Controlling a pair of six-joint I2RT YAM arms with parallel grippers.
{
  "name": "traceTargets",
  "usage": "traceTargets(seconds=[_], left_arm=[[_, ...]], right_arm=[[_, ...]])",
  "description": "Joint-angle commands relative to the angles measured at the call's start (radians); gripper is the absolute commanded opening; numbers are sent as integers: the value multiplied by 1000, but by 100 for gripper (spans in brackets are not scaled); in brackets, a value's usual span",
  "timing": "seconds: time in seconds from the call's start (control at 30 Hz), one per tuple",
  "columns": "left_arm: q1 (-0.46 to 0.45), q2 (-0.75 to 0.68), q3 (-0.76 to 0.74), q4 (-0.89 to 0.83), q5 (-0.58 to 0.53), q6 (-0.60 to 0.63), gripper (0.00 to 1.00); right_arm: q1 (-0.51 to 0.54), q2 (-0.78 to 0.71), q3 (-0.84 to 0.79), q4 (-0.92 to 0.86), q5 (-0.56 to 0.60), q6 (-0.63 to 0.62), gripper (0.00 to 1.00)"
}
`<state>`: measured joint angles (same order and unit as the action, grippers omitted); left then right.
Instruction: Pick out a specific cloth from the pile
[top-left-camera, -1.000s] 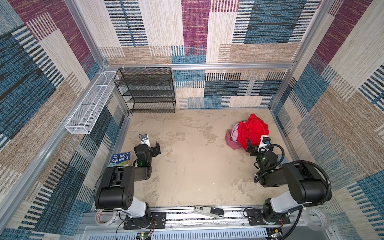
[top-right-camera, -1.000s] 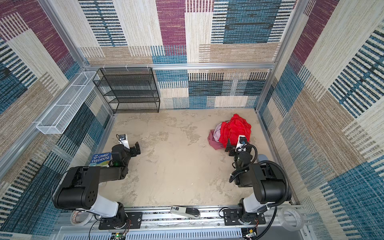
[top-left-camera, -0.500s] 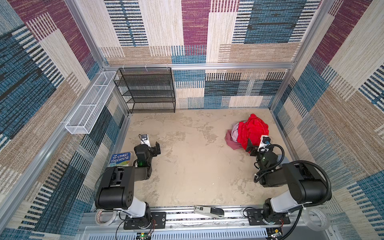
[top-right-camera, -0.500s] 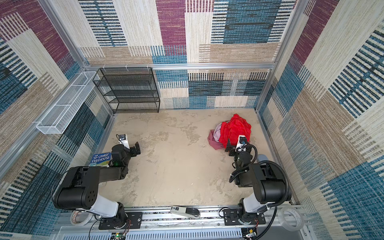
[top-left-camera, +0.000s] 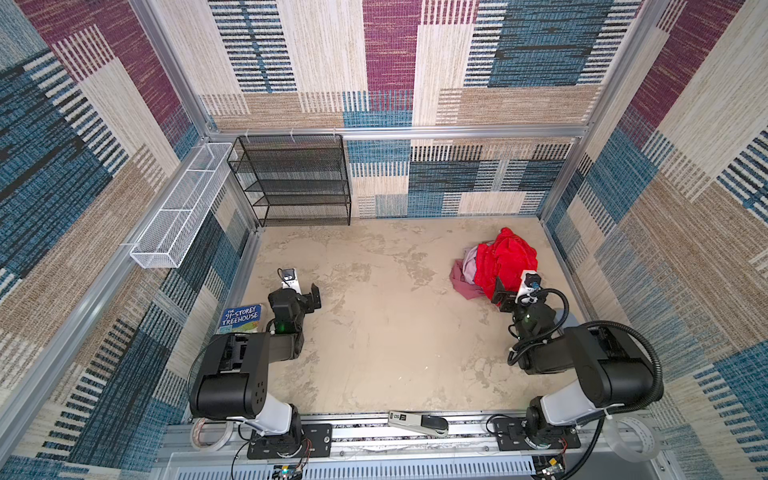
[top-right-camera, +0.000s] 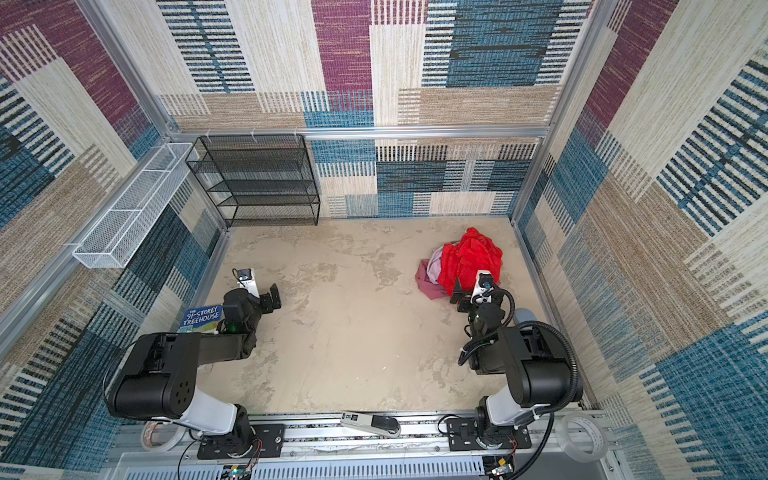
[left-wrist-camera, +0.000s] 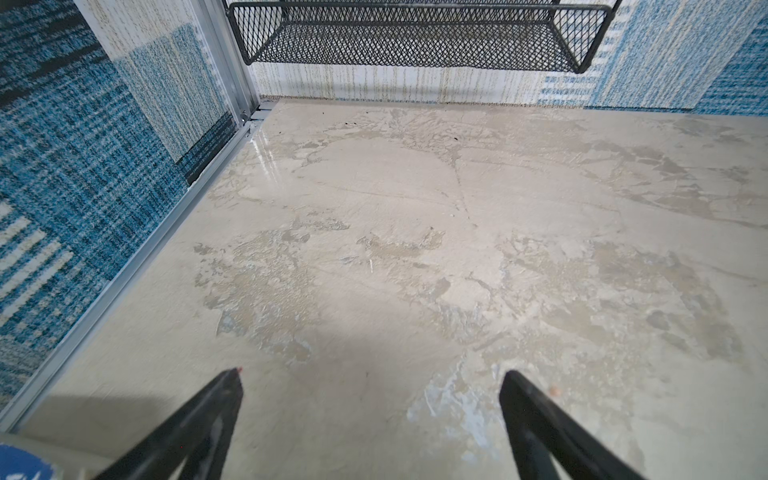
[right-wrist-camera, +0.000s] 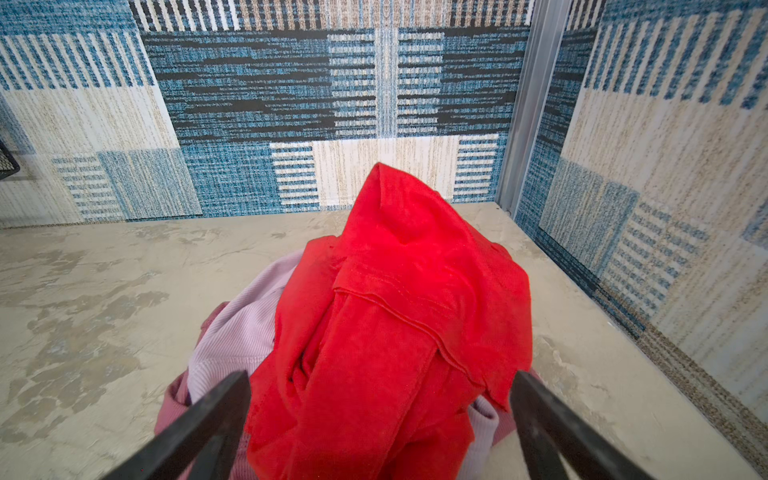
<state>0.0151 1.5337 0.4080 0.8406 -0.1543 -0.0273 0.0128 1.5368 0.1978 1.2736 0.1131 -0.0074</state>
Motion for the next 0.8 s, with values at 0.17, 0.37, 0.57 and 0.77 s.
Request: traceTargets(seconds=[0.17, 0.37, 0.57, 0.77], left_arm=[[-13, -246, 101, -397, -15, -58, 69], [-53, -419, 157, -588, 55, -197, 67], [-154, -451, 284, -835, 72, -288, 66], [-257, -410, 377, -1030, 52, -302, 65]], right_arm=[[3, -101, 95, -207, 10, 5, 82], [100, -192, 347, -667, 124, 52, 66], [267, -173, 555, -997, 132, 47, 63], [335, -111, 653, -1223, 28, 111, 49]])
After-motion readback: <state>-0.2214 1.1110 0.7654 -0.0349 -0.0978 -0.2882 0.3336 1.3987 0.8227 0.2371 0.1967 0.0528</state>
